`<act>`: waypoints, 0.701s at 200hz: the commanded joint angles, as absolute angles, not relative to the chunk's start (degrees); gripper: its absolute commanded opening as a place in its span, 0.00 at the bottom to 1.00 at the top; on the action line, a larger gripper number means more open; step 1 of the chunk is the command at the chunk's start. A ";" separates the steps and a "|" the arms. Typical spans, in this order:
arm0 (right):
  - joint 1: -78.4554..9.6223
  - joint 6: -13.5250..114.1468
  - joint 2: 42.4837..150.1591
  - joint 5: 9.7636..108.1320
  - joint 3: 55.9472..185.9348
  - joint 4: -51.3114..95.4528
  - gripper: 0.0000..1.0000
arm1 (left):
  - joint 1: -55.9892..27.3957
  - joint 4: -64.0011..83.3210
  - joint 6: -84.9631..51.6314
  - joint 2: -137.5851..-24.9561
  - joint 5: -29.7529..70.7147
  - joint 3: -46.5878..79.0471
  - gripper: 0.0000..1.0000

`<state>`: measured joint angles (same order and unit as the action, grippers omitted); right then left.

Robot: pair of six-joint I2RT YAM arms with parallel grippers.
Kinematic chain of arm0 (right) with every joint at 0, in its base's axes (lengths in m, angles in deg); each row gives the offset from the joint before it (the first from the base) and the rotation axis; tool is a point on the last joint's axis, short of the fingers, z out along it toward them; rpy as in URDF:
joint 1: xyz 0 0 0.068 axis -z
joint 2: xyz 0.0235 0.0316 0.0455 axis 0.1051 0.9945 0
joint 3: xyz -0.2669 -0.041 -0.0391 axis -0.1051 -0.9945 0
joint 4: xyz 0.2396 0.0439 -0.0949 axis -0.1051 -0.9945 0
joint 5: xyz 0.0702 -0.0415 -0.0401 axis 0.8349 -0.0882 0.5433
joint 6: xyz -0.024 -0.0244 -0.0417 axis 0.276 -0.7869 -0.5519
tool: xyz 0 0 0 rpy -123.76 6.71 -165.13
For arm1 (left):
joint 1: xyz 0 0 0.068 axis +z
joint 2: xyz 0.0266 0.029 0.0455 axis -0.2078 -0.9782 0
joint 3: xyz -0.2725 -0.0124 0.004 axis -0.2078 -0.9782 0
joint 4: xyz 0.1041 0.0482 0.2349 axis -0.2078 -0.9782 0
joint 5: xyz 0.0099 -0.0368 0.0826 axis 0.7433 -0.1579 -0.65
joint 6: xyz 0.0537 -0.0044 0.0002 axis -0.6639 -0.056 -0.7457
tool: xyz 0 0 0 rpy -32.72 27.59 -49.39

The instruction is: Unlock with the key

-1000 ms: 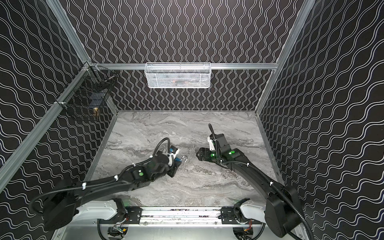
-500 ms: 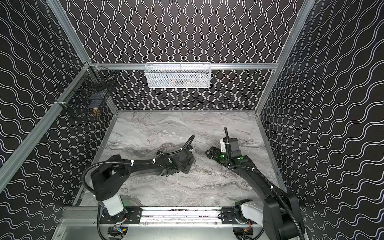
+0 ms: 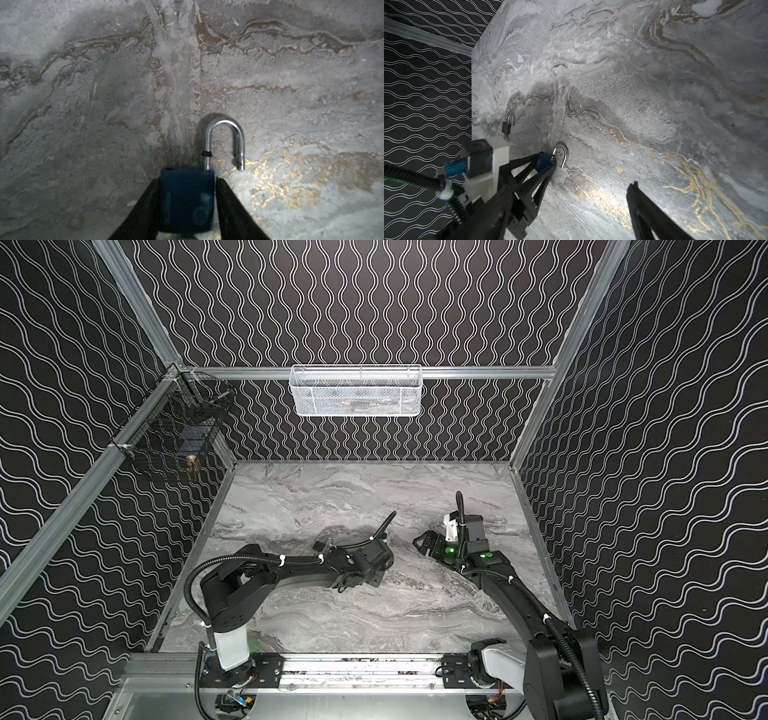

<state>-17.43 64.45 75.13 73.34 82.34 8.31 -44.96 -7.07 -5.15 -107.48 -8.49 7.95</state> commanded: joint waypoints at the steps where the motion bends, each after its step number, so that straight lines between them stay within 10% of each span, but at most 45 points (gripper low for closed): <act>1: -17.39 63.71 74.97 74.80 82.22 10.12 0.88 | -44.87 -5.82 -4.36 -107.82 -9.73 7.69 0.49; 140: -16.26 64.34 72.72 63.09 85.55 10.95 0.92 | -42.03 -1.29 -0.90 -96.89 -8.83 4.56 0.91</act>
